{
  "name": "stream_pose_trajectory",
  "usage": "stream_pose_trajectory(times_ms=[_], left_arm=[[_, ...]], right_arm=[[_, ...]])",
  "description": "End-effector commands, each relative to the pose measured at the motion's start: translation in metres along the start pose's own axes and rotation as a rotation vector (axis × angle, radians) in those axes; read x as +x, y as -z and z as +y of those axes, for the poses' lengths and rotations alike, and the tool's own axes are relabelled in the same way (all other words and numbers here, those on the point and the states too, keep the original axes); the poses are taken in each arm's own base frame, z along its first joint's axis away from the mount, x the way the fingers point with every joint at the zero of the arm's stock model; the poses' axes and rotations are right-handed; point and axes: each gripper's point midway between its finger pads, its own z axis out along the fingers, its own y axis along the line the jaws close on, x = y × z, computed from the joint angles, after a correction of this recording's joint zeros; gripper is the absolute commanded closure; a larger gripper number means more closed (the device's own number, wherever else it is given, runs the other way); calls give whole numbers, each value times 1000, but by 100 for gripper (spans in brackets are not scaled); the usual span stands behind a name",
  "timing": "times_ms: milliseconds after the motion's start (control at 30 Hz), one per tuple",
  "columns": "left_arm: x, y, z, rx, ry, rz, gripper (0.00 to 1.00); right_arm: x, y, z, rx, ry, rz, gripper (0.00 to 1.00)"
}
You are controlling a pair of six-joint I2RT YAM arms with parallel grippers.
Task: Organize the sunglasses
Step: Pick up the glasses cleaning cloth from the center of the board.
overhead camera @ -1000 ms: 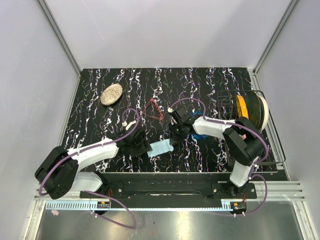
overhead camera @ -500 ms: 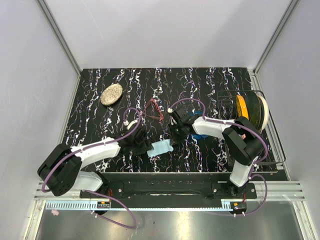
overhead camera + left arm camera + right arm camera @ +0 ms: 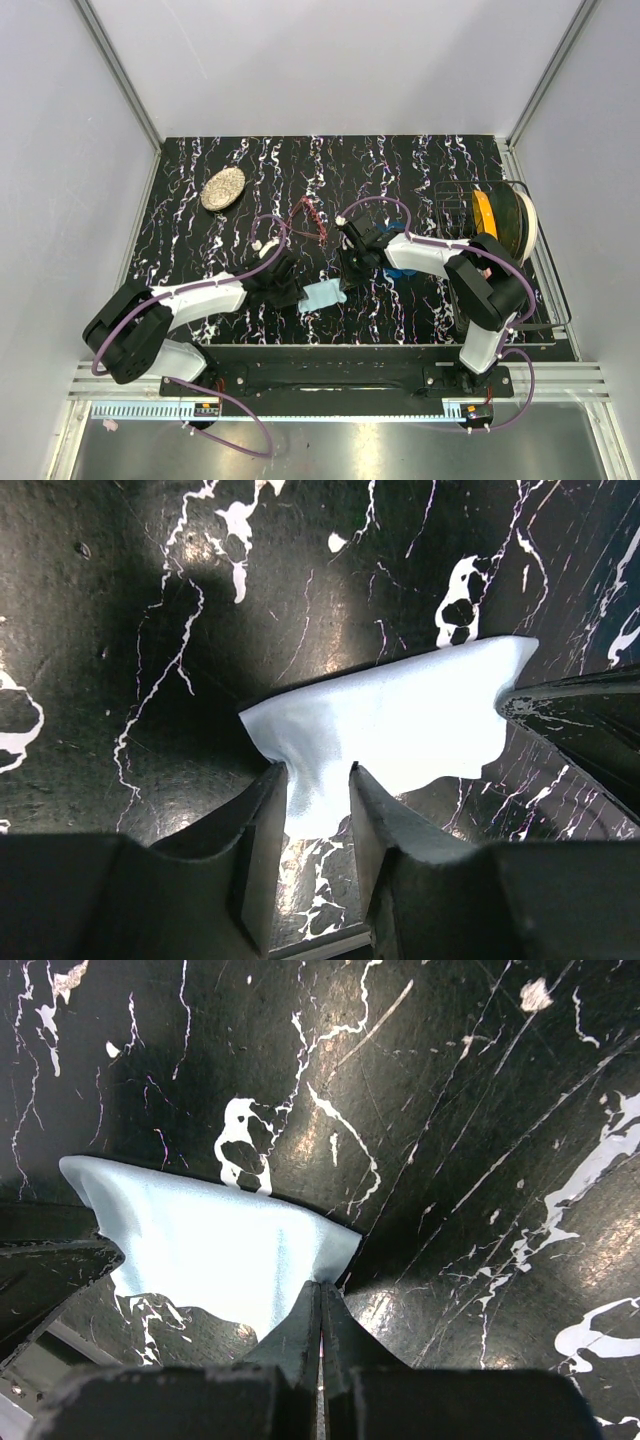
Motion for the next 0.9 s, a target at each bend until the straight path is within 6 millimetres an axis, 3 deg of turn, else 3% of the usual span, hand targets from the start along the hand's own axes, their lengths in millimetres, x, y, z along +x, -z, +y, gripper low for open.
stream_pose_trajectory(times_ms=[0, 267, 533, 633, 867], left_arm=[[12, -4, 26, -103, -20, 30, 66], [11, -5, 31, -140, -44, 24, 74], [11, -8, 32, -154, -67, 27, 93], [8, -7, 28, -148, -74, 19, 99], [-8, 0, 7, -108, -144, -13, 100]], right_arm=[[0, 2, 3, 1, 4, -10, 100], [-2, 4, 6, -12, 2, -17, 100], [-5, 10, 12, -34, 0, -40, 100], [-7, 13, 14, -40, -5, -57, 100], [-18, 27, 23, -73, -35, -135, 100]])
